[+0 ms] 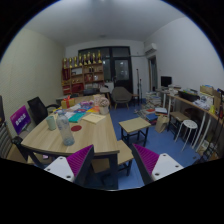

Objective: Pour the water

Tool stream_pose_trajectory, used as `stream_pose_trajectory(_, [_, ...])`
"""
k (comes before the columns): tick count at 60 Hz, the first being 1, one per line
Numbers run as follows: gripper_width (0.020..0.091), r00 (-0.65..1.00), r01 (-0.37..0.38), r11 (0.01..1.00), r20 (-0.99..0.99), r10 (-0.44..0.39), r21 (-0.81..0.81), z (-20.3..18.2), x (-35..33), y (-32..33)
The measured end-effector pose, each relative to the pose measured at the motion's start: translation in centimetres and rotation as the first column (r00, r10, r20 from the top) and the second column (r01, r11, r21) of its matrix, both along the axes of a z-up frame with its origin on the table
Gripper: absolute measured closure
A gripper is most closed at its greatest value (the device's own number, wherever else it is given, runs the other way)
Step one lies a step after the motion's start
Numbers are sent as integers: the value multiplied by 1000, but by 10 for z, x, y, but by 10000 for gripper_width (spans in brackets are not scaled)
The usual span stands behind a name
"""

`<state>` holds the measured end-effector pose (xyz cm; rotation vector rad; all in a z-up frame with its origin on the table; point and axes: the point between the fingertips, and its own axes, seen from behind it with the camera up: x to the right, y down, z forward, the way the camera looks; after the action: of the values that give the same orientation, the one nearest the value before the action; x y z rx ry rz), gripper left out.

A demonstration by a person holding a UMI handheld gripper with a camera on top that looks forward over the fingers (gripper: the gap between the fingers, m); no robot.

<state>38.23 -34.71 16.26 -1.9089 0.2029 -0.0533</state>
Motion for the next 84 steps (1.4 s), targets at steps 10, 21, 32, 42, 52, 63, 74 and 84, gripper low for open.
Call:
stream_pose_trajectory(10, [273,999,19,1000,35,-19,-6,4,0,6])
stream_pose_trajectory(21, [270,992,-30,998,128,24,50,4,-65,33])
stream_pose_trajectory(32, [276,991,-103,992,87,97,72,-22,-142,85])
stream_pose_trajectory(42, [267,990,-134,987,67,128,92,-54,-200,156])
stream_pose_trajectory(52, [273,990,-136,981,59,129,140,-65,-242,224])
stream_pose_trajectory(63, [274,992,-78,986,111,62,146,-72,-245,277])
stream_pose_trajectory(74, [359,991,-33,985,134,11,168,-60,-238,314])
stream_pose_trajectory(84, [552,985,-26,986,171,-3,166,-67,-246,338])
